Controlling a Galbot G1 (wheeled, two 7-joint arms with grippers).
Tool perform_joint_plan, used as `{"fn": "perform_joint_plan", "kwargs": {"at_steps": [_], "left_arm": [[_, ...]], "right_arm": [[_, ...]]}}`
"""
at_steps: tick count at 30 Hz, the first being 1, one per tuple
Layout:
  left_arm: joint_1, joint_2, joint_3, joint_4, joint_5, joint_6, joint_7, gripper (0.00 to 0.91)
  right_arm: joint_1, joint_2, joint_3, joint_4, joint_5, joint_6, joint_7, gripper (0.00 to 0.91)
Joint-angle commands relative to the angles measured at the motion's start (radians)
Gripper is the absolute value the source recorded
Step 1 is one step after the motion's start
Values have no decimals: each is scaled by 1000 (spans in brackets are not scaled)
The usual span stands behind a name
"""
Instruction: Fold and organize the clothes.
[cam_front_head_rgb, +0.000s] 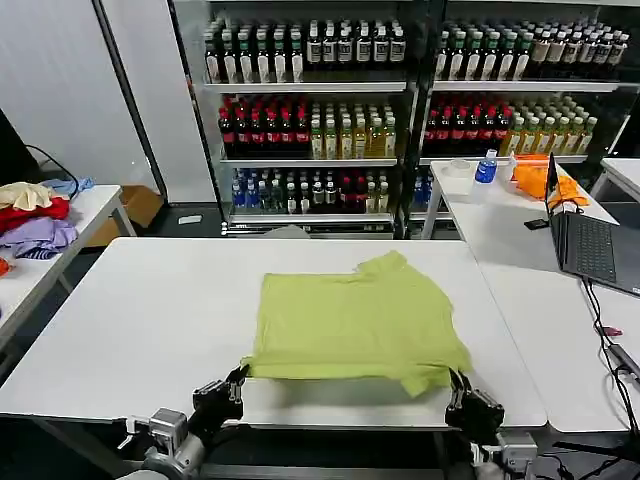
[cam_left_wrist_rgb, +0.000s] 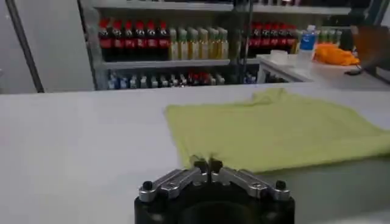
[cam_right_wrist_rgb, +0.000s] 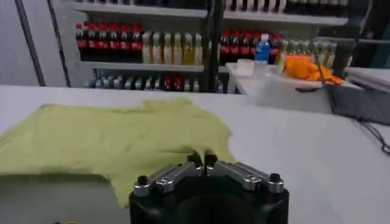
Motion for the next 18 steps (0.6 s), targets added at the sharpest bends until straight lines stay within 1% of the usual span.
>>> {"fn": "perform_joint_plan", "kwargs": {"at_steps": [1, 7, 12, 18], "left_arm": [[-177, 29, 50, 146, -4, -10, 0, 20], [-289, 11, 107, 249, 3, -12, -3, 20], [-359, -8, 138, 323, 26, -13, 3, 20], [-412, -42, 183, 379, 50, -11, 8, 20]], "right_arm": [[168, -52, -10, -100, 12, 1, 0, 0], [303, -79, -63, -218, 14, 1, 0, 0], [385, -85, -105, -309, 11, 10, 1, 0], [435, -85, -144, -395, -11, 16, -3, 0]]}}
